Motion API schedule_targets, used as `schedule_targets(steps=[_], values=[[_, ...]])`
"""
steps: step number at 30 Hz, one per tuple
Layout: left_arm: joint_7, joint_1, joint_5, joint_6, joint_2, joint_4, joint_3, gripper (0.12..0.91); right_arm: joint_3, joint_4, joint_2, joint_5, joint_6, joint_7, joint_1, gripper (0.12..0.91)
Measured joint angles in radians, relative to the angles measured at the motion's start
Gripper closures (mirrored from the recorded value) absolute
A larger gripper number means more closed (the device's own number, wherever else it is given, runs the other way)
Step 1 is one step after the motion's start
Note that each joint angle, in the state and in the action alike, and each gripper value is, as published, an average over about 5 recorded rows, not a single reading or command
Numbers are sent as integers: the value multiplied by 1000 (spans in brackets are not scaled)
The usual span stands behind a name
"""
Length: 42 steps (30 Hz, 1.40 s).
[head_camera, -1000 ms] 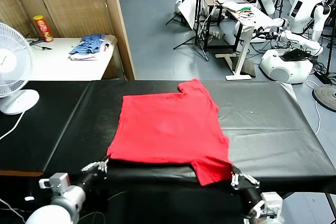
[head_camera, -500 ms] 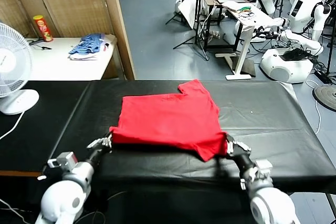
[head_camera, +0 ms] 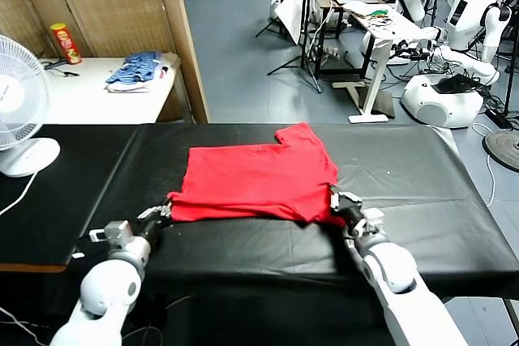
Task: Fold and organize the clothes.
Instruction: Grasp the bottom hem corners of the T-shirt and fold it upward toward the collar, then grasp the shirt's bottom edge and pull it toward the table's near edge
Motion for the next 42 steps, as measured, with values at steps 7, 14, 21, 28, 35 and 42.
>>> schedule_targets(steps=[7,14,21,28,35,42], values=[[5,27,13,2,-3,-19,-10,611,52,152,-22,-2,-10,5,-141,305],[9,76,-4,15,-7,-50,-15,272,78,183,-6,-10,1,6,-241,228],[8,94,-42,34,-11,-53,-16,233,77,175,2,-29,17,4,-261,351],[12,97,-55,39,-11,-41,-17,313,71,164,4,-34,24,4,-246,736],[15,96,-14,47,-2,-35,-6,689,78,165,-10,22,-20,48,-224,902],[17,124,51,79,44,-65,-6,904,101,211,-38,116,-139,96,-238,902]])
